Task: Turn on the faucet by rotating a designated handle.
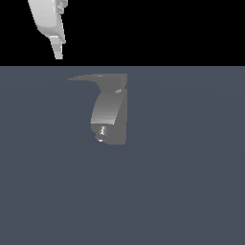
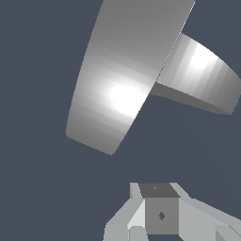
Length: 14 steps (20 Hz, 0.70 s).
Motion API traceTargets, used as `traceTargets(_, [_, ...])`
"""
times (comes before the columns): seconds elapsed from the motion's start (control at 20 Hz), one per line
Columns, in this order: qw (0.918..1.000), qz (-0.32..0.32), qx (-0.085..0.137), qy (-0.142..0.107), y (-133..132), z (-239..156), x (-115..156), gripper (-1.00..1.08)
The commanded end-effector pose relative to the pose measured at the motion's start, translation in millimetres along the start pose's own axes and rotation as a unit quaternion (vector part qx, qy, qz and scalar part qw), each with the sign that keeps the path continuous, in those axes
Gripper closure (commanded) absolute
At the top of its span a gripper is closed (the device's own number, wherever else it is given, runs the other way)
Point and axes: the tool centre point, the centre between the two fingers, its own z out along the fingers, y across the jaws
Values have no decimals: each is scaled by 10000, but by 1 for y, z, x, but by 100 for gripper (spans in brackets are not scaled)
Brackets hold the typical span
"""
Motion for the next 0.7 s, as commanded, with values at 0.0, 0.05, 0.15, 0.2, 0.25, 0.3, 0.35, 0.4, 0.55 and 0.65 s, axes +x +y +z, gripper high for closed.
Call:
traceTargets(0.0, [9996,270,3,8,-13,7,5,108])
traceTargets(0.05, [9993,380,3,11,-18,10,7,108])
traceTargets(0.15, [9982,605,4,17,-29,15,11,108])
traceTargets(0.2, [9974,722,4,20,-34,18,14,108])
traceTargets(0.25, [9965,841,4,24,-40,21,17,108])
traceTargets(0.3, [9954,963,4,28,-45,25,20,108])
traceTargets(0.35, [9941,1088,4,32,-51,28,23,108])
traceTargets(0.4, [9926,1213,4,35,-56,31,27,108])
traceTargets(0.55, [9876,1568,5,46,-72,40,37,108])
traceTargets(0.65, [9840,1783,6,51,-81,45,45,108])
